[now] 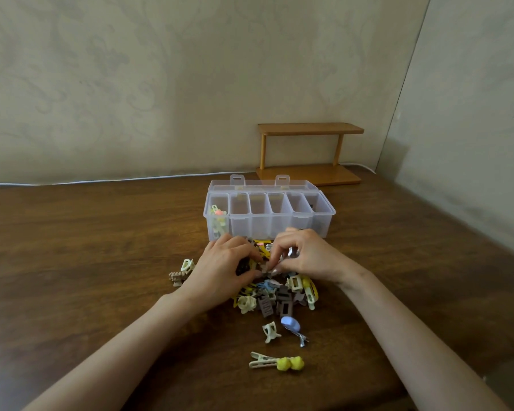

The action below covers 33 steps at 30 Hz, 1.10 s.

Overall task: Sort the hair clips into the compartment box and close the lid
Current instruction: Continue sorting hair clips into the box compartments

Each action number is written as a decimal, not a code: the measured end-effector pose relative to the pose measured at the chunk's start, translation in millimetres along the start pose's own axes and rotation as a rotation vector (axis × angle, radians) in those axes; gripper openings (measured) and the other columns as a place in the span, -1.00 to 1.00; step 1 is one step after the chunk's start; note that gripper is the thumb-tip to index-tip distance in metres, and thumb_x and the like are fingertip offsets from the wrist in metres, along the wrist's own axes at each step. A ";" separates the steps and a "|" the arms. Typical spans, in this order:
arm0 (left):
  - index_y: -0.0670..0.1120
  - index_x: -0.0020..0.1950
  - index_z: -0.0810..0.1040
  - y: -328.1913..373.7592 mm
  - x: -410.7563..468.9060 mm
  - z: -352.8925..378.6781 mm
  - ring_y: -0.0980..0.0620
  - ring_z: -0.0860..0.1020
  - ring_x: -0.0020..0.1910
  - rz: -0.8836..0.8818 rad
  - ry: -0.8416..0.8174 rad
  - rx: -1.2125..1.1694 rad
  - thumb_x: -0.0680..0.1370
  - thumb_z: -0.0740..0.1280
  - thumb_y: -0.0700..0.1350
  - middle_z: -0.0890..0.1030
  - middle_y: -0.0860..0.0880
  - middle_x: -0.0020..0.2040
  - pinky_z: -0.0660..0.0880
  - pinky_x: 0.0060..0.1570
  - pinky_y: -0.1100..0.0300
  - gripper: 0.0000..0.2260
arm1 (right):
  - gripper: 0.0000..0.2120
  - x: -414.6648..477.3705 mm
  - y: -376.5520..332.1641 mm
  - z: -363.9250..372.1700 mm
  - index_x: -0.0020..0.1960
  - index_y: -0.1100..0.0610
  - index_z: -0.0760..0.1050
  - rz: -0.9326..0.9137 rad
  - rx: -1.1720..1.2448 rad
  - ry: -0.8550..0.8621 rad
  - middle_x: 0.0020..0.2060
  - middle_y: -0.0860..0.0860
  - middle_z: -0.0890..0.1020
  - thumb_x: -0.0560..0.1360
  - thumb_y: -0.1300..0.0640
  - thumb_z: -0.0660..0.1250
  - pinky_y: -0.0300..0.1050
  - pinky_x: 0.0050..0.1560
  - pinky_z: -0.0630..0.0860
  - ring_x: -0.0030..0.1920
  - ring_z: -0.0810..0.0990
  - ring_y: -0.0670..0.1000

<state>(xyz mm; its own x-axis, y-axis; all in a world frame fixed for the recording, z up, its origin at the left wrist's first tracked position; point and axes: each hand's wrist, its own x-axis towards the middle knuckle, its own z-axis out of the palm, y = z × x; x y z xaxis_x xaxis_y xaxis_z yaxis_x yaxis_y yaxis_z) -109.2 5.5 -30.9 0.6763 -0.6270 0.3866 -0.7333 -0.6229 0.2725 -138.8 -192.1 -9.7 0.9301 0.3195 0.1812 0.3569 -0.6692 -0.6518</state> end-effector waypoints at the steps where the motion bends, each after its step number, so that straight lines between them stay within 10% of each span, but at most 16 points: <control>1: 0.07 0.14 0.53 -0.2 0.1 -0.2 0.09 0.38 0.14 -0.002 0.002 -0.005 0.48 0.34 0.05 0.51 0.11 0.12 0.28 0.13 0.21 -0.75 | -0.87 -0.5 -0.8 -0.6 -0.24 0.06 0.63 -0.002 0.012 0.005 -0.22 -0.03 0.58 0.34 0.28 0.48 -0.13 -0.08 0.49 -0.12 0.50 -0.04; 11: -0.04 0.06 0.56 -4.0 2.8 -7.4 0.02 0.43 0.08 -0.135 0.171 -0.069 0.50 0.29 -0.22 0.57 0.05 0.03 0.39 0.04 0.12 -0.82 | -0.80 3.4 3.3 6.5 -0.13 -0.01 0.61 -0.008 -0.208 0.135 -0.20 -0.13 0.57 0.38 -0.13 0.43 -0.14 -0.09 0.45 -0.09 0.48 -0.11; 23: -0.03 -0.05 0.55 -15.3 4.7 -11.4 0.05 0.43 0.00 -0.258 0.201 -0.002 0.49 0.35 -0.04 0.55 0.03 -0.02 0.43 -0.12 0.17 -0.90 | -0.88 2.1 3.8 -0.8 -0.28 0.04 0.57 0.053 -0.057 0.165 -0.28 -0.13 0.54 0.38 0.08 0.48 -0.18 -0.14 0.43 -0.18 0.47 -0.17; 33: 0.01 0.05 0.55 -15.2 4.3 -7.2 0.08 0.40 0.07 -0.247 0.070 -0.064 0.48 0.36 0.01 0.49 0.06 0.08 0.39 -0.06 0.22 -0.82 | -0.97 -6.5 21.7 -32.5 -0.15 0.15 0.59 0.167 0.113 0.824 -0.28 -0.04 0.61 0.46 0.20 0.40 -0.44 -0.24 0.44 -0.26 0.54 -0.14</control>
<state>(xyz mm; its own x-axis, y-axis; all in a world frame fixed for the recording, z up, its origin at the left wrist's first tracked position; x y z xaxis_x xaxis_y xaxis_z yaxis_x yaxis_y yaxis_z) -95.6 15.7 -27.0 0.8306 -0.4239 0.3611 -0.5508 -0.7208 0.4208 -134.2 -230.5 -1.1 0.7515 -0.3982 0.5260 0.2390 -0.5787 -0.7797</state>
